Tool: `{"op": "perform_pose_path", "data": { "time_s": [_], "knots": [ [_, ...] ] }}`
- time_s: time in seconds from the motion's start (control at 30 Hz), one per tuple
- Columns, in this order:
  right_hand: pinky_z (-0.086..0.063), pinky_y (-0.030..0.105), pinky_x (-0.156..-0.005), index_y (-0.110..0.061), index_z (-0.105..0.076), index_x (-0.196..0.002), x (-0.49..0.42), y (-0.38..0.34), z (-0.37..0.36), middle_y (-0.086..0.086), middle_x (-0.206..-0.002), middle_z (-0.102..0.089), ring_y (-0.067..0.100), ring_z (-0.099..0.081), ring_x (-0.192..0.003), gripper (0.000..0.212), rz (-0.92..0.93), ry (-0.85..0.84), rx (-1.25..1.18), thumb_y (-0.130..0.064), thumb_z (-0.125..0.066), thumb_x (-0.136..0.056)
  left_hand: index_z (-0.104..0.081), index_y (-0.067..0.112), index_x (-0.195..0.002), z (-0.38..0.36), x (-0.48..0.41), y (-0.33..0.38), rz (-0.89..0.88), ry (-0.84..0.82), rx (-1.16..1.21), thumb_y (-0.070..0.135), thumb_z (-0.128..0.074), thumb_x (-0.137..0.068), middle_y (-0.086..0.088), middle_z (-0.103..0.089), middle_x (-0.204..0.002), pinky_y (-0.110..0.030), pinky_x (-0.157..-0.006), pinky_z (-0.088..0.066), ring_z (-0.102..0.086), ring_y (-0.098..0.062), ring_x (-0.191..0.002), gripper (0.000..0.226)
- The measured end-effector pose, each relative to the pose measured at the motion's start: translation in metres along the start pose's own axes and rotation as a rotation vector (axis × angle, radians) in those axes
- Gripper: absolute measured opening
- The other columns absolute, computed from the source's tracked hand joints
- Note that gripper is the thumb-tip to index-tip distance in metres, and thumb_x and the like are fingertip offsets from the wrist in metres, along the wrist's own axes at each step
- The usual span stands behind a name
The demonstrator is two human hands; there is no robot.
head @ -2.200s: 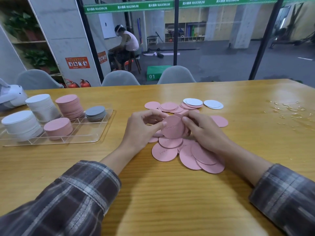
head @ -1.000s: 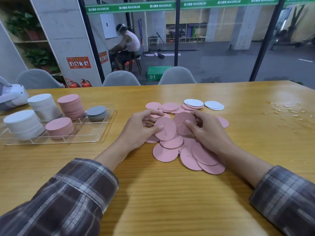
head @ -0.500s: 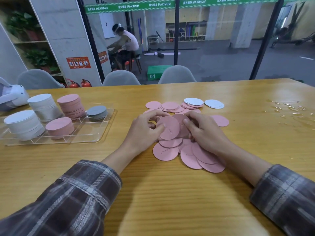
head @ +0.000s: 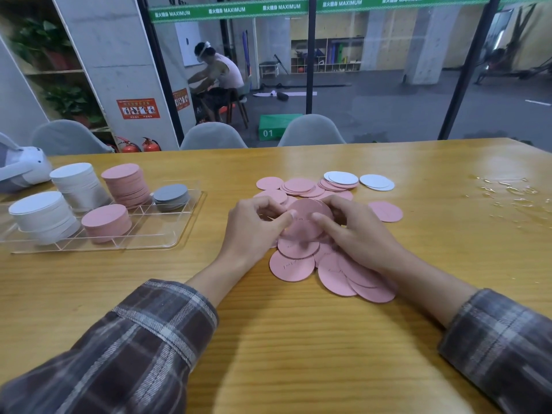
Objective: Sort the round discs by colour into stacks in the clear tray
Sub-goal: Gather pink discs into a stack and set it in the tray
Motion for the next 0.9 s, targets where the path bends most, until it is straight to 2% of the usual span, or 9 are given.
{"op": "perform_pose_path", "data": {
  "time_s": [0.1, 0.27, 0.37, 0.43, 0.53, 0.63, 0.7, 0.8, 0.9],
  "knots": [
    [-0.051, 0.028, -0.071, -0.025, -0.068, -0.108, -0.001, 0.0, 0.0, -0.021, -0.078, -0.068, 0.009, -0.065, -0.075, 0.013, 0.035, 0.015, 0.05, -0.031, -0.067, -0.097, -0.077, 0.014, -0.078, 0.002, 0.001, 0.003, -0.027, 0.018, -0.052, 0.023, -0.084, -0.086, 0.001, -0.074, -0.068, -0.026, -0.052, -0.056, -0.072, -0.009, -0.062, 0.014],
    [-0.043, 0.017, -0.067, -0.024, -0.069, -0.107, -0.002, 0.001, -0.001, -0.028, -0.074, -0.064, 0.004, -0.06, -0.071, 0.01, 0.046, 0.044, 0.073, -0.023, -0.068, -0.096, -0.076, 0.01, -0.085, -0.001, 0.003, 0.003, 0.028, -0.036, 0.014, 0.022, -0.086, -0.085, -0.002, -0.075, -0.066, -0.028, -0.057, -0.061, -0.075, -0.011, -0.06, 0.016],
    [-0.049, 0.024, -0.071, -0.022, -0.07, -0.106, -0.002, 0.002, 0.002, -0.02, -0.082, -0.069, 0.007, -0.063, -0.075, 0.011, 0.037, 0.075, 0.079, -0.021, -0.067, -0.096, -0.077, 0.021, -0.091, 0.001, -0.004, 0.002, -0.092, -0.062, -0.233, 0.039, -0.086, -0.083, 0.006, -0.074, -0.07, -0.018, -0.062, -0.051, -0.065, 0.003, -0.061, 0.022],
    [-0.05, 0.029, -0.072, -0.02, -0.07, -0.105, -0.002, 0.006, 0.007, -0.014, -0.084, -0.07, 0.008, -0.063, -0.075, 0.01, 0.01, 0.106, 0.086, -0.021, -0.067, -0.096, -0.078, 0.027, -0.095, -0.002, -0.005, -0.002, -0.153, -0.159, -0.442, 0.054, -0.085, -0.078, 0.012, -0.07, -0.08, -0.015, -0.066, -0.042, -0.058, 0.005, -0.07, 0.033],
    [-0.04, 0.017, -0.064, -0.019, -0.069, -0.104, -0.002, 0.011, 0.014, -0.016, -0.077, -0.064, 0.003, -0.056, -0.069, 0.008, -0.016, 0.144, 0.128, -0.021, -0.066, -0.096, -0.078, 0.032, -0.104, -0.008, -0.001, -0.007, -0.193, -0.307, -0.538, 0.062, -0.085, -0.072, 0.017, -0.059, -0.094, -0.009, -0.072, -0.037, -0.054, 0.007, -0.087, 0.044],
    [-0.041, 0.017, -0.062, -0.017, -0.069, -0.102, -0.001, 0.01, 0.016, -0.014, -0.075, -0.063, 0.004, -0.055, -0.068, 0.008, -0.029, 0.163, 0.146, -0.021, -0.065, -0.097, -0.079, 0.033, -0.103, -0.008, -0.002, -0.007, -0.204, -0.309, -0.492, 0.061, -0.088, -0.069, 0.012, -0.061, -0.098, -0.015, -0.076, -0.041, -0.056, 0.003, -0.09, 0.045],
    [-0.044, 0.025, -0.066, -0.015, -0.069, -0.101, -0.001, 0.01, 0.016, -0.009, -0.077, -0.066, 0.01, -0.056, -0.07, 0.009, -0.036, 0.173, 0.146, -0.021, -0.064, -0.098, -0.078, 0.036, -0.1, -0.006, -0.003, -0.006, -0.201, -0.298, -0.461, 0.058, -0.09, -0.068, 0.012, -0.064, -0.094, -0.016, -0.072, -0.042, -0.058, -0.001, -0.082, 0.041],
    [-0.044, 0.028, -0.067, -0.016, -0.068, -0.099, -0.001, 0.01, 0.015, -0.011, -0.077, -0.065, 0.009, -0.055, -0.069, 0.007, -0.051, 0.162, 0.138, -0.02, -0.061, -0.099, -0.078, 0.035, -0.103, -0.004, -0.004, -0.002, -0.191, -0.288, -0.355, 0.042, -0.094, -0.07, 0.008, -0.067, -0.086, -0.014, -0.066, -0.044, -0.058, -0.003, -0.067, 0.037],
    [-0.049, 0.038, -0.066, -0.02, -0.063, -0.09, -0.001, 0.011, 0.014, -0.013, -0.067, -0.056, 0.011, -0.053, -0.062, 0.013, -0.065, 0.136, 0.115, -0.017, -0.057, -0.101, -0.079, 0.036, -0.108, -0.002, -0.005, 0.0, -0.168, -0.27, -0.269, 0.028, -0.092, -0.076, 0.005, -0.068, -0.087, -0.011, -0.067, -0.045, -0.058, -0.004, -0.066, 0.036]
  ]
}}
Point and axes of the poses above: each hand's wrist, its own x-axis away from the middle knuckle, its own z-axis out of the back of the hand, y = z × x, the point moved 7 cm from there along -x, towards the middle knuckle
